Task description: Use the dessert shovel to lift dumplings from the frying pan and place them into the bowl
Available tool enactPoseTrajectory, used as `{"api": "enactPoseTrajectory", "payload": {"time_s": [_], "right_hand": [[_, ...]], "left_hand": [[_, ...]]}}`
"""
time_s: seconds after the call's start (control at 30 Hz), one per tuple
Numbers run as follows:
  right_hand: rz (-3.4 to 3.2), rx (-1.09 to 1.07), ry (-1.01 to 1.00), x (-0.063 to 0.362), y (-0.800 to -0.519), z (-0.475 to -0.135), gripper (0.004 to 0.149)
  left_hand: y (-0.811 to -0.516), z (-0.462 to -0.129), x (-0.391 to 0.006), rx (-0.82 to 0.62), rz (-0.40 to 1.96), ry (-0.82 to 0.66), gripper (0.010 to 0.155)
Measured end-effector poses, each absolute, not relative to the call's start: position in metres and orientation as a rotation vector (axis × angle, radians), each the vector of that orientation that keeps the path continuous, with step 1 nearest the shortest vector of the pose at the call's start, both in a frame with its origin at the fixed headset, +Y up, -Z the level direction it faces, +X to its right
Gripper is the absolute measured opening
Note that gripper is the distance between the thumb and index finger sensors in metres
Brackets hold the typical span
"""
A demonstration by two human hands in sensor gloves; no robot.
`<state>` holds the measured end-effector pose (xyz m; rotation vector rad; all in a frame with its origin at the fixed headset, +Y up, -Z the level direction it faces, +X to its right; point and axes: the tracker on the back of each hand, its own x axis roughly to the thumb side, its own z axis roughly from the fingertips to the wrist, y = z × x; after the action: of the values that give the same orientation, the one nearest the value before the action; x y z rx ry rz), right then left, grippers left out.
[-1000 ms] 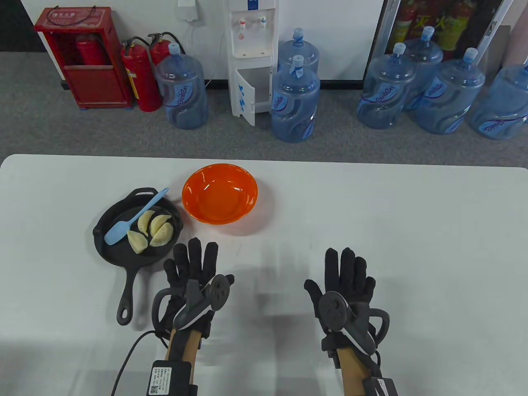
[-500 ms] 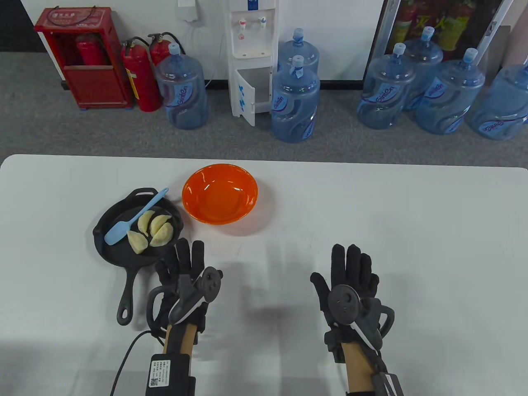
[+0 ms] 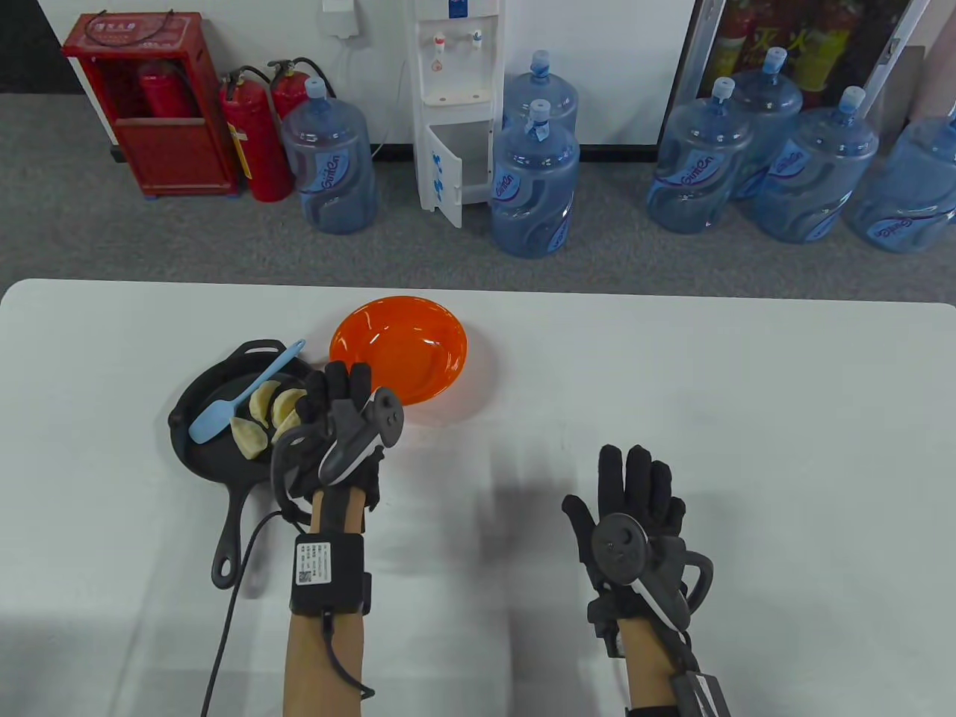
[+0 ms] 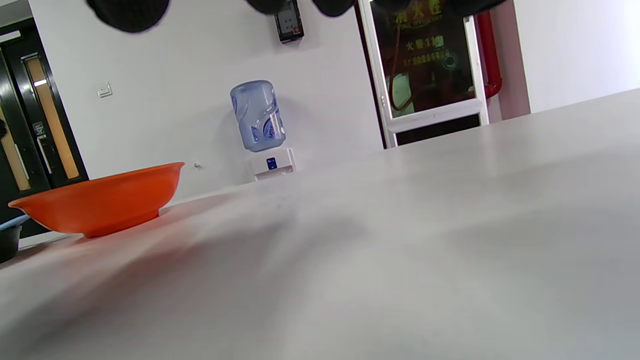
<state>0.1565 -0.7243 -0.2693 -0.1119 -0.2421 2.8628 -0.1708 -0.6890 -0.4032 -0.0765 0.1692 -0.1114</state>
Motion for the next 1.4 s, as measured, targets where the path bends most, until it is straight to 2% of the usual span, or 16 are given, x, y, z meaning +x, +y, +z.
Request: {"api": "enactPoseTrajectory", "payload": {"time_s": [0.23, 0.5, 0.77, 1.1, 1.4], "right_hand": [[2.844, -0.119, -0.242, 0.157, -0.725, -0.271, 0.079], [2.855, -0.127, -0.218, 0.157, -0.727, -0.272, 0.077], [2.845, -0.130, -0.213, 0.159, -0.727, -0.273, 0.077], [2.826, -0.141, -0.205, 0.161, -0.728, -0.274, 0.072], [2.798, -0.163, -0.206, 0.166, -0.727, -0.275, 0.072]], "left_hand": [[-0.712, -0.431, -0.158, -0.154, -0.178, 0.133, 0.079], [-0.736, -0.445, -0.148, -0.169, -0.297, 0.134, 0.067], [-0.734, -0.447, -0.145, -0.029, -0.360, 0.126, 0.045], [-0.736, -0.445, -0.143, 0.154, -0.525, -0.038, 0.039], [-0.721, -0.439, -0.150, 0.190, -0.560, -0.076, 0.039]]}}
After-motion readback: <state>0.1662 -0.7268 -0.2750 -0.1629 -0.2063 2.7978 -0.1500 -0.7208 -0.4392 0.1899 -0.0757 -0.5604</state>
